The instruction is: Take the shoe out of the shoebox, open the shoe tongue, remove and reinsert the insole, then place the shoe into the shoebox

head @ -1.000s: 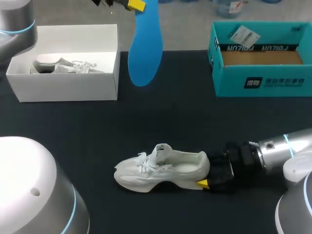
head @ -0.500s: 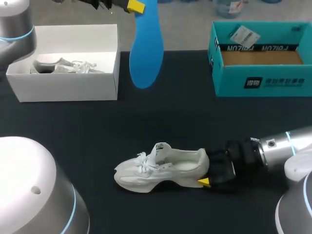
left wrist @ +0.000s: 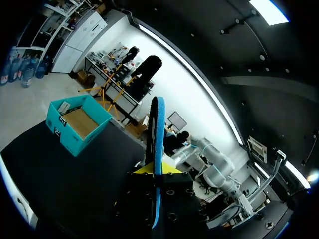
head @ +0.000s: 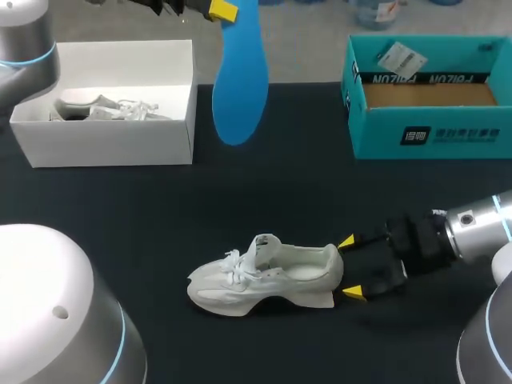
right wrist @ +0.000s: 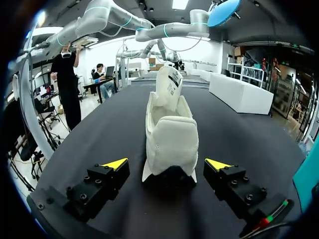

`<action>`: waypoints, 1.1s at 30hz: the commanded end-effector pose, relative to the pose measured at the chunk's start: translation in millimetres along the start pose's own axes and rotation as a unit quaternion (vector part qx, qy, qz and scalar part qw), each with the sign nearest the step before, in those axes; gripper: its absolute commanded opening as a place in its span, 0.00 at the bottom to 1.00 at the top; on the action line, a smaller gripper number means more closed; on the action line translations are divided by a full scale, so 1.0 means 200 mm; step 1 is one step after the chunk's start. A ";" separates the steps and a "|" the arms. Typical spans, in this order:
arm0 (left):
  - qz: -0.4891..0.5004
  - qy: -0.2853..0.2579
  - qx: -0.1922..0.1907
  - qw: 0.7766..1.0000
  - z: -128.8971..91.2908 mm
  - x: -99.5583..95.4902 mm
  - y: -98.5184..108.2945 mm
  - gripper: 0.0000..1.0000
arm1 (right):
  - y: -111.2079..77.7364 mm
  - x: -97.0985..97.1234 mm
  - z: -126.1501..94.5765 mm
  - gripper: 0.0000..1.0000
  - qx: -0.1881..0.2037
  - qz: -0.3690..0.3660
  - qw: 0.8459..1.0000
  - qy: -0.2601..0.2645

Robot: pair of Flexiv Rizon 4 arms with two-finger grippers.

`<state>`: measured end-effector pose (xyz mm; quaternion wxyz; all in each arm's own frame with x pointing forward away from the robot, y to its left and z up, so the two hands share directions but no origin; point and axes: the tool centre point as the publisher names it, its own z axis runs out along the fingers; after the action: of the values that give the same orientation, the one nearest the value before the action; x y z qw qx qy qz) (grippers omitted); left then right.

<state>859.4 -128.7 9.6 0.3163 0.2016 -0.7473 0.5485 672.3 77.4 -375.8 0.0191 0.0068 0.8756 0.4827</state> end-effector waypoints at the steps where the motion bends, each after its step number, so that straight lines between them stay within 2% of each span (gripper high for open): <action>1: 0.000 0.000 0.002 1.000 0.00 0.00 0.01 0.00 | 0.12 -0.03 -0.12 1.00 0.095 0.005 0.995 0.020; 11: 0.000 0.000 0.002 1.000 0.00 0.00 0.01 0.00 | 0.25 -0.09 -0.17 1.00 0.214 0.008 0.976 0.023; 16: 0.000 0.000 0.002 1.000 0.00 0.00 0.01 0.00 | 0.28 -0.07 -0.21 1.00 0.243 -0.013 0.970 -0.009; 22: 0.000 0.000 0.002 1.000 0.00 0.00 0.01 0.00 | 0.34 -0.05 -0.24 1.00 0.306 -0.051 0.950 -0.030; 27: 0.000 0.000 0.002 1.000 0.00 0.00 0.01 0.00 | 0.37 -0.02 -0.28 1.00 0.330 -0.064 0.941 -0.030; 33: 0.000 0.000 0.002 1.000 0.00 0.00 0.01 0.00 | 0.35 0.01 -0.32 1.00 0.333 -0.061 0.940 -0.037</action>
<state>859.5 -128.7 9.6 0.3164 0.2016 -0.7473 0.5485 674.9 65.9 -290.0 0.0724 -0.0276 0.9763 0.2019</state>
